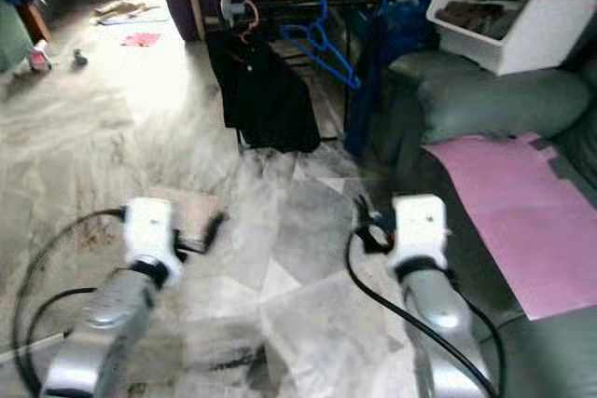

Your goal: Hang hanger

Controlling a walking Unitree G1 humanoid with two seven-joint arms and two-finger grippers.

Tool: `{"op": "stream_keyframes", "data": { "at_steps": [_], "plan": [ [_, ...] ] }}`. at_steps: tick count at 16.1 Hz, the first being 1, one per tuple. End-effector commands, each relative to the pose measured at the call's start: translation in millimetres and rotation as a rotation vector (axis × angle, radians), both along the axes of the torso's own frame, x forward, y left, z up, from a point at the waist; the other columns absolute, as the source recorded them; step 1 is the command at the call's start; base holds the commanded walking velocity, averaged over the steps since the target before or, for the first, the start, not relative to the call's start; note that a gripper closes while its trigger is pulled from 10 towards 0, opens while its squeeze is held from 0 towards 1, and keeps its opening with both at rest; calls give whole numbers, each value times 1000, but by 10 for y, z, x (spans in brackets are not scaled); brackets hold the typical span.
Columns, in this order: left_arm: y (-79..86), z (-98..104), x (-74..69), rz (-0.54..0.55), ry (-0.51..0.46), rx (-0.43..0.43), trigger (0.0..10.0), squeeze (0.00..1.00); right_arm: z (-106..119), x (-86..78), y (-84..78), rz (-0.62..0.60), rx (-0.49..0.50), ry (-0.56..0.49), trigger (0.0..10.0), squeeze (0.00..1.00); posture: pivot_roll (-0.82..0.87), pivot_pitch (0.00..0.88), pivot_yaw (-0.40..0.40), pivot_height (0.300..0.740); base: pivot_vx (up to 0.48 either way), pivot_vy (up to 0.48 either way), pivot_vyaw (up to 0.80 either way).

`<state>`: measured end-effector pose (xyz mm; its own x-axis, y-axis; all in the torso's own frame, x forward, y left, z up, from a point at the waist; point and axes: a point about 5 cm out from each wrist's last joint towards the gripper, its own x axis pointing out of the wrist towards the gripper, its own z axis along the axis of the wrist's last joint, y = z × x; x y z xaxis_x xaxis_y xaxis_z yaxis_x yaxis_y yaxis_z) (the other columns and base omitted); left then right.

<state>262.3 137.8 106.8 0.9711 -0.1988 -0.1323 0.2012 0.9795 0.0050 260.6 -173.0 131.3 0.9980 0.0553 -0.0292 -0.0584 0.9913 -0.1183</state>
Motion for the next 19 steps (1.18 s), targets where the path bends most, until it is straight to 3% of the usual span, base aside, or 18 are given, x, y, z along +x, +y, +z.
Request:
{"op": "stream_keyframes", "data": {
  "at_steps": [1, 5, 13, 17, 19],
  "plan": [
    [-8, 24, 26, 7, -28, 1, 10000, 0, 16, 28, -34, -21, -2, -8, 10000, 0, -47, 50, 12, 740, 0, 0, 0],
    [156, -10, 27, 94, -94, 72, 10000, 0, -7, 17, -33, -29, 5, -12, 10000, 0, -51, 48, 18, 740, 0, 0, 0],
    [152, -11, 53, 120, -106, 66, 10000, 0, -10, 44, 5, 12, 3, -14, 10000, 0, -45, 50, 7, 740, 0, 0, 0],
    [92, -1, 85, 113, -122, 63, 10000, 0, -1, 26, 49, 49, -20, -18, 10000, 0, -50, 57, 3, 740, 0, 0, 800],
    [133, 2, 96, 172, -99, 19, 10000, 0, 2, 36, 53, 55, -17, -20, 10000, 0, -49, 57, -1, 740, 0, 0, 800]
  ]
}}
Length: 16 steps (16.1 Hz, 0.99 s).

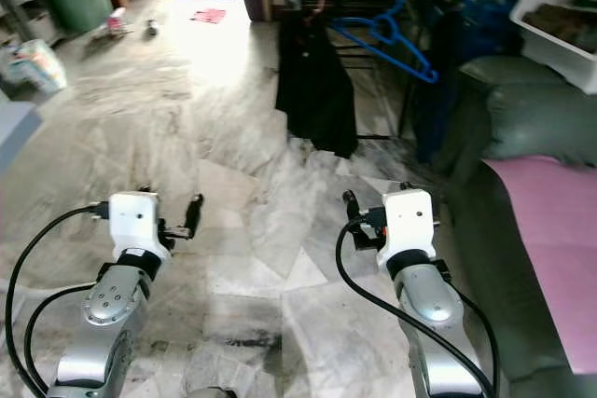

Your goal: Hang hanger

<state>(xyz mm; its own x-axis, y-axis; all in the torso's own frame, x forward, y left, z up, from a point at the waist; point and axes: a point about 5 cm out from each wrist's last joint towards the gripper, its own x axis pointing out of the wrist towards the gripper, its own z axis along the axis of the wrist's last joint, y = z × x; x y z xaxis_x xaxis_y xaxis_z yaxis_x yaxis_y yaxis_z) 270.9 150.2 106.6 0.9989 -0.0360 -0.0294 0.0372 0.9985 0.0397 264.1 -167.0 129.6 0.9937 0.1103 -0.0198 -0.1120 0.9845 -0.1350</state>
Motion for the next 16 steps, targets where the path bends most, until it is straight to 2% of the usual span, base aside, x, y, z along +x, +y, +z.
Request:
{"op": "stream_keyframes", "data": {
  "at_steps": [1, 6, 12, 13, 16],
  "plan": [
    [46, 29, 18, 36, -13, 24, 10000, 0, 26, 17, 2, 10, -1, -11, 10000, 0, -45, 55, -5, 740, 0, 0, 800],
    [115, 29, 10, 70, -31, 59, 10000, 0, 94, 66, 79, 48, 21, -32, 10000, 0, -38, 53, -8, 740, 0, 0, 800],
    [96, 18, 22, 35, -32, 95, 10000, 0, 32, 46, 78, 29, 59, -16, 10000, 0, -31, 52, 7, 740, 0, 0, 800],
    [108, 74, 34, 5, -43, 127, 10000, 0, 3, 67, 64, -2, 99, -18, 10000, 0, 1, 36, 27, 740, 0, 0, 0],
    [244, 153, 56, 7, -42, 157, 10000, 0, -44, 119, 67, -48, 141, -25, 10000, 0, 55, 13, 67, 740, 0, 0, 0]
  ]
}}
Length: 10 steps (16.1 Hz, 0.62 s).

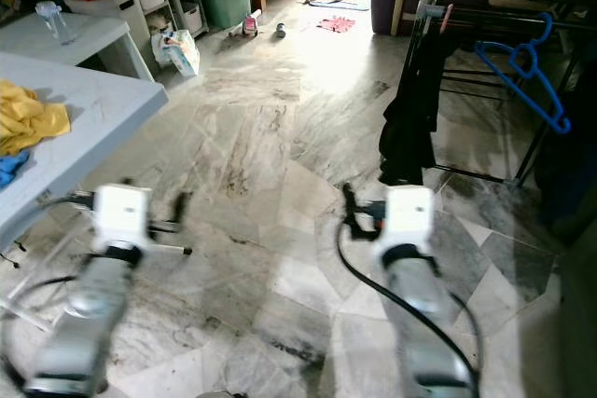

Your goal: Hang hanger

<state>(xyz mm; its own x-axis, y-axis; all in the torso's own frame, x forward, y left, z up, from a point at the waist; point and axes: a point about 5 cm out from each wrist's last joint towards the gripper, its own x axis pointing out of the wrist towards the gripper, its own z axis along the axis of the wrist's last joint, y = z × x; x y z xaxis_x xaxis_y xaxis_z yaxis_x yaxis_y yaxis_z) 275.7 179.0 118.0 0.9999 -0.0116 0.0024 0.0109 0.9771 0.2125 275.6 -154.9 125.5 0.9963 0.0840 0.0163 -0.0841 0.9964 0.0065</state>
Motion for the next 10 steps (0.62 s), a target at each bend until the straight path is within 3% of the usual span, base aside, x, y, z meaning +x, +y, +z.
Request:
{"op": "stream_keyframes", "data": {
  "at_steps": [1, 3, 6, 9, 10],
  "plan": [
    [32, 59, -20, -7, -20, 24, 10000, 0, -20, 3, -43, -32, 5, 0, 10000, 0, 57, 9, 70, 740, 0, 0, 0],
    [84, 25, -157, -52, -2, 79, 10000, 0, -72, -37, -24, -20, 4, 18, 10000, 0, 62, 11, 45, 740, 0, 0, 0],
    [122, -168, -306, -66, 84, 71, 10000, 0, -110, -69, -70, -10, -29, 30, 10000, 0, 48, 16, 23, 740, 0, 0, 0],
    [-68, -180, -316, -77, 71, -13, 10000, 0, -92, -109, -181, -58, -65, 19, 10000, 0, 19, 20, 17, 740, 0, 0, 0],
    [-175, -180, -324, -126, 65, -61, 10000, 0, -85, -140, -225, -85, -85, 15, 10000, 0, 12, 21, 17, 740, 0, 0, 0]
  ]
}}
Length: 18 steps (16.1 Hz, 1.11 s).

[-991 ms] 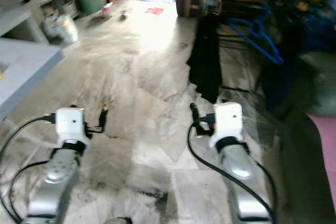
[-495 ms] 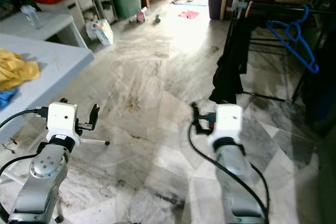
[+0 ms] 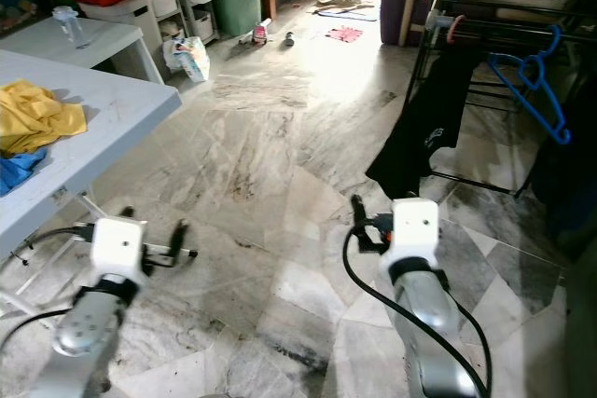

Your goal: Hang hanger

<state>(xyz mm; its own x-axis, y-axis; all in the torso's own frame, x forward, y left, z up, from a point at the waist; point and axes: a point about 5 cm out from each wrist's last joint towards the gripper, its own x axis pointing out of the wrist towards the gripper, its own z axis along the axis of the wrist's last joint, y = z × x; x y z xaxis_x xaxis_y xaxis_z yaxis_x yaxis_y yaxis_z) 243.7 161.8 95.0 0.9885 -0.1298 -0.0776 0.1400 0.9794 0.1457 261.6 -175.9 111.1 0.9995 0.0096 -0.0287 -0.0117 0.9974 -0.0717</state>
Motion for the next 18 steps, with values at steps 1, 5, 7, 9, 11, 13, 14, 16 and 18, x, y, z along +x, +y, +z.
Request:
{"op": "stream_keyframes", "data": {
  "at_steps": [1, 5, 7, 9, 11, 13, 14, 16, 18],
  "plan": [
    [-58, 63, 8, -35, -22, -40, 10000, 0, 51, -34, -56, -39, -20, -24, 10000, 0, 7, 26, 16, 740, 0, 0, 0],
    [-74, 88, 41, -8, -30, -58, 10000, 0, 20, -91, -28, -16, -39, -8, 10000, 0, 1, 41, 8, 740, 0, 0, 336],
    [-101, 100, 50, -22, -33, -61, 10000, 0, 43, -60, -13, -11, -40, -12, 10000, 0, 8, 45, 6, 740, 0, 0, 800],
    [-103, 109, 46, -25, -34, -64, 10000, 0, 51, -52, -10, -9, -40, -14, 10000, 0, 13, 53, 7, 740, 0, 0, 800],
    [-82, 100, 30, -17, -27, -59, 10000, 0, 42, -62, -2, -7, -37, -12, 10000, 0, 16, 60, 9, 740, 0, 0, 800],
    [-73, 104, 24, -13, -28, -53, 10000, 0, 29, -68, 17, 0, -39, -7, 10000, 0, 18, 61, 8, 740, 0, 0, 800],
    [-73, 103, 25, -12, -28, -52, 10000, 0, 30, -64, 21, 1, -39, -7, 10000, 0, 19, 60, 7, 740, 0, 0, 800],
    [-75, 106, 34, -3, -32, -46, 10000, 0, 42, -49, 28, 8, -41, -10, 10000, 0, 20, 58, 4, 740, 0, 0, 800],
    [-74, 106, 43, 4, -34, -40, 10000, 0, 45, -38, 24, 11, -42, -11, 10000, 0, 22, 58, 4, 740, 0, 0, 800]
  ]
}}
